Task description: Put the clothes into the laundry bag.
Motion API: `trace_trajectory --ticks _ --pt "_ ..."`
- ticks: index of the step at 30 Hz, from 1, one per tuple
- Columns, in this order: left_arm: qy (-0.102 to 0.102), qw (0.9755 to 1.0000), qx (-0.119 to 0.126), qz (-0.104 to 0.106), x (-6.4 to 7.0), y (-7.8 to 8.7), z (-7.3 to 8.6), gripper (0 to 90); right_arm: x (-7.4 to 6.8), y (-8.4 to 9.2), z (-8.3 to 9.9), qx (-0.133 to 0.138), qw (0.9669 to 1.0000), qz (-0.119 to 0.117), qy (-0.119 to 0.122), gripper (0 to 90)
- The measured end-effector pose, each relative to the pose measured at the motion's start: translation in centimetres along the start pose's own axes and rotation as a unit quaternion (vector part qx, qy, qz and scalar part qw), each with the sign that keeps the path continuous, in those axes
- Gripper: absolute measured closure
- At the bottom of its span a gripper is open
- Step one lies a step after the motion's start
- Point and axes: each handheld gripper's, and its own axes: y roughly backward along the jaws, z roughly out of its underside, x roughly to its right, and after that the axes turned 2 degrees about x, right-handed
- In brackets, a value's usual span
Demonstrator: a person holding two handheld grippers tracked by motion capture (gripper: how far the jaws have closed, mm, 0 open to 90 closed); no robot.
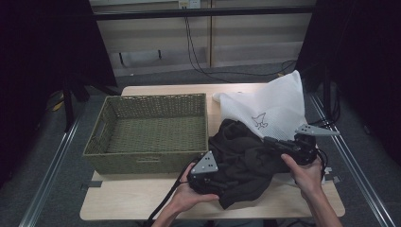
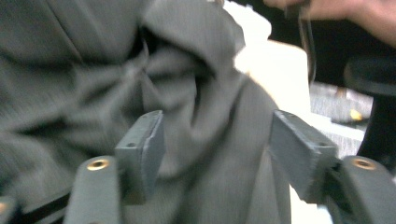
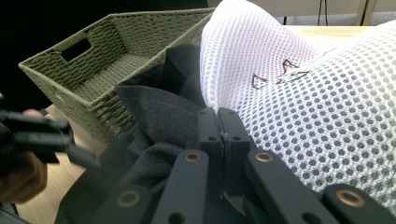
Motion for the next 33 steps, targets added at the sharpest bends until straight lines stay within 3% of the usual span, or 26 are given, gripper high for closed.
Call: trace_trajectory --ticks 1,3,4,5,6,8,10,13,14,15,17,18,19,20,24,27,28,29,30,33 --pt "-0.010 0.9999 -0.002 0.007 0.1 -0.2 0.5 49.2 0.0 0.0 0.0 -0.001 1.0000 0.000 -0.001 89.1" --pt "-0.013 0.9998 -0.013 0.004 0.1 -0.3 0.8 48.4 0.1 0.0 0.0 -0.003 1.0000 0.001 0.004 89.2" --pt "0.004 0.9990 -0.021 0.039 -0.1 -0.6 1.5 47.7 0.1 -0.1 0.1 -0.002 1.0000 0.000 0.001 89.1" --pt "0.004 0.9984 -0.031 0.048 -0.1 -0.8 1.9 44.6 0.1 -0.1 0.1 -0.003 1.0000 0.000 0.001 89.1" --pt "-0.002 0.9983 -0.043 0.040 -0.1 -1.0 2.2 41.2 0.1 -0.1 0.1 -0.003 1.0000 -0.001 -0.001 89.1" --pt "-0.006 0.9977 -0.053 0.043 0.0 -1.2 2.5 32.4 0.2 -0.1 0.1 -0.005 1.0000 0.001 0.003 89.1" --pt "-0.016 0.9955 -0.080 0.049 0.0 -1.9 3.2 25.3 0.2 -0.1 0.1 -0.006 1.0000 0.000 0.002 89.1" --pt "-0.020 0.9939 -0.097 0.049 -0.1 -2.3 3.6 22.0 0.1 -0.1 0.1 -0.006 1.0000 0.000 0.003 89.1" --pt "-0.007 0.9938 -0.105 0.035 -0.6 -2.8 3.5 21.4 0.2 -0.2 0.1 -0.009 1.0000 -0.002 0.003 89.1" --pt "-0.007 0.9938 -0.105 0.035 -0.6 -2.8 3.5 22.2 0.2 -0.2 0.1 -0.009 1.0000 -0.002 0.003 89.1" --pt "-0.023 0.9930 -0.114 0.023 -0.5 -3.0 3.4 24.7 0.1 -0.3 0.2 -0.010 0.9999 -0.002 0.004 89.1" --pt "-0.032 0.9917 -0.125 -0.001 -0.5 -3.2 3.1 34.8 0.1 -0.3 0.2 -0.010 0.9999 -0.003 0.004 89.1" --pt "-0.032 0.9917 -0.125 -0.001 -0.5 -3.2 3.1 40.4 0.1 -0.3 0.2 -0.010 0.9999 -0.001 0.003 89.1" --pt "-0.020 0.9926 -0.118 -0.019 -0.7 -3.4 2.9 48.2 0.2 -0.3 0.2 -0.010 0.9999 -0.002 0.002 89.1" --pt "-0.007 0.9944 -0.103 -0.025 -1.0 -4.0 2.6 74.6 0.0 -0.3 0.1 -0.010 0.9999 -0.003 0.000 89.1" --pt "0.010 0.9952 -0.095 -0.024 -1.0 -4.1 2.3 80.0 0.1 -0.3 -0.1 -0.010 0.9999 -0.003 0.004 89.1" --pt "0.034 0.9969 -0.071 -0.004 -1.3 -4.2 2.2 80.7 0.0 -0.3 -0.2 -0.008 1.0000 -0.004 0.002 89.1" --pt "0.034 0.9969 -0.071 -0.004 -1.3 -4.2 2.2 81.1 0.0 -0.3 -0.2 -0.008 1.0000 -0.004 0.002 89.1" --pt "0.058 0.9973 -0.043 0.010 -1.5 -4.2 1.9 81.4 -0.3 -0.3 -0.5 -0.005 1.0000 -0.007 0.005 89.2" --pt "0.049 0.9982 -0.034 0.004 -1.3 -4.5 1.2 81.8 -0.8 -0.1 -1.0 0.000 0.9999 -0.013 0.003 89.1"
